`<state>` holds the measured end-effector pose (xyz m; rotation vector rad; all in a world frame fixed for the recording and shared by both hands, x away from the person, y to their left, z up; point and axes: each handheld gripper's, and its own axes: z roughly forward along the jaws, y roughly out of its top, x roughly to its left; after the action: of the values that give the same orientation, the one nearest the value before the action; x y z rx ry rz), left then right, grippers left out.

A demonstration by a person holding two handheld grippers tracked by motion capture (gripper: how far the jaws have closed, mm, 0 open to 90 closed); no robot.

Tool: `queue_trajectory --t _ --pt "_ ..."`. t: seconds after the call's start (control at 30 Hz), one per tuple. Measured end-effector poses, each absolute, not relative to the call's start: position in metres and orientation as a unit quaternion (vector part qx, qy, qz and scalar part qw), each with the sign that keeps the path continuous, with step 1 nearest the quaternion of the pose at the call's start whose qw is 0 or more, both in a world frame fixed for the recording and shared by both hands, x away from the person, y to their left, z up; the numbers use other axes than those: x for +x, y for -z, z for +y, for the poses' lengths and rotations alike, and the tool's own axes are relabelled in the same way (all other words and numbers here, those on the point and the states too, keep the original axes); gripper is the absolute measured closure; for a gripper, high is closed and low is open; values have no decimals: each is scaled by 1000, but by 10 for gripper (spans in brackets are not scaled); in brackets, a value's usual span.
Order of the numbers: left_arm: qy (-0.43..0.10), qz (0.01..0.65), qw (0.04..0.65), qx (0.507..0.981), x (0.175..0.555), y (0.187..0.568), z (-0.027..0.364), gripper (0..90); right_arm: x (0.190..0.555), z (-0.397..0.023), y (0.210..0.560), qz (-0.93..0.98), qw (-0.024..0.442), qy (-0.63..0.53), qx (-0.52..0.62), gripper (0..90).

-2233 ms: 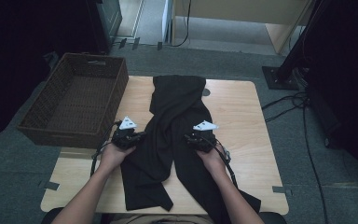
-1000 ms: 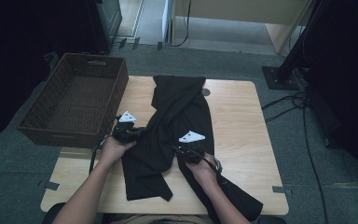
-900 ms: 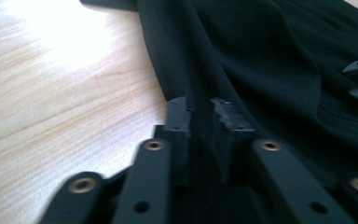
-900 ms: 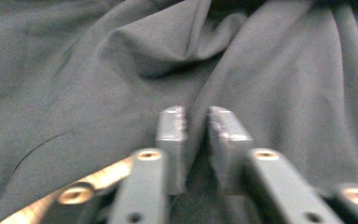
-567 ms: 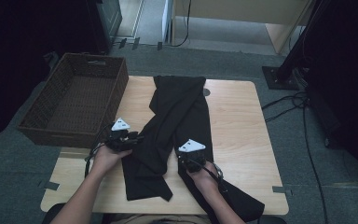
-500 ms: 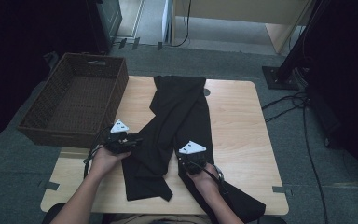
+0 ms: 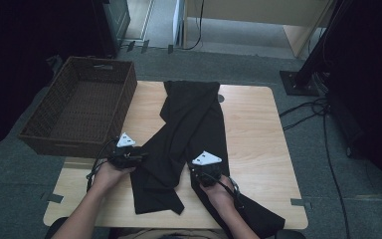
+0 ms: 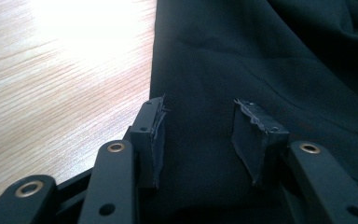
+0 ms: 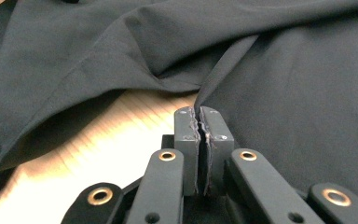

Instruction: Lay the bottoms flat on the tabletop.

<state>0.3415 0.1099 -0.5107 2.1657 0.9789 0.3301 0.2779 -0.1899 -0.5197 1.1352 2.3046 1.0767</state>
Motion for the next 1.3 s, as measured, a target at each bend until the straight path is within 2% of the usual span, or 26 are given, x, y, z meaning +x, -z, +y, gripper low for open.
queue_trajectory --t 0.23,0.5,0.6,0.77,0.93,1.0,1.13,1.3 --pt "-164 367 369 838 339 516 104 618 287 -186 521 813 186 -382 398 866" --pt "-172 365 363 840 352 515 89 859 311 -183 521 810 181 -384 406 868" --pt "-167 382 365 832 361 515 83 860 323 -181 521 808 184 -383 407 868" --pt "-139 418 402 803 377 510 85 897 340 -176 521 804 181 -384 417 851" --pt "-145 398 418 804 378 493 80 898 350 -163 520 810 178 -385 405 805" --pt "-144 389 416 810 377 490 78 898 352 -159 520 811 161 -395 401 750" --pt "-141 382 403 819 375 490 78 898 347 -163 514 818 164 -374 405 649" --pt "-136 385 398 822 375 491 82 898 323 -194 501 803 187 -396 404 617"
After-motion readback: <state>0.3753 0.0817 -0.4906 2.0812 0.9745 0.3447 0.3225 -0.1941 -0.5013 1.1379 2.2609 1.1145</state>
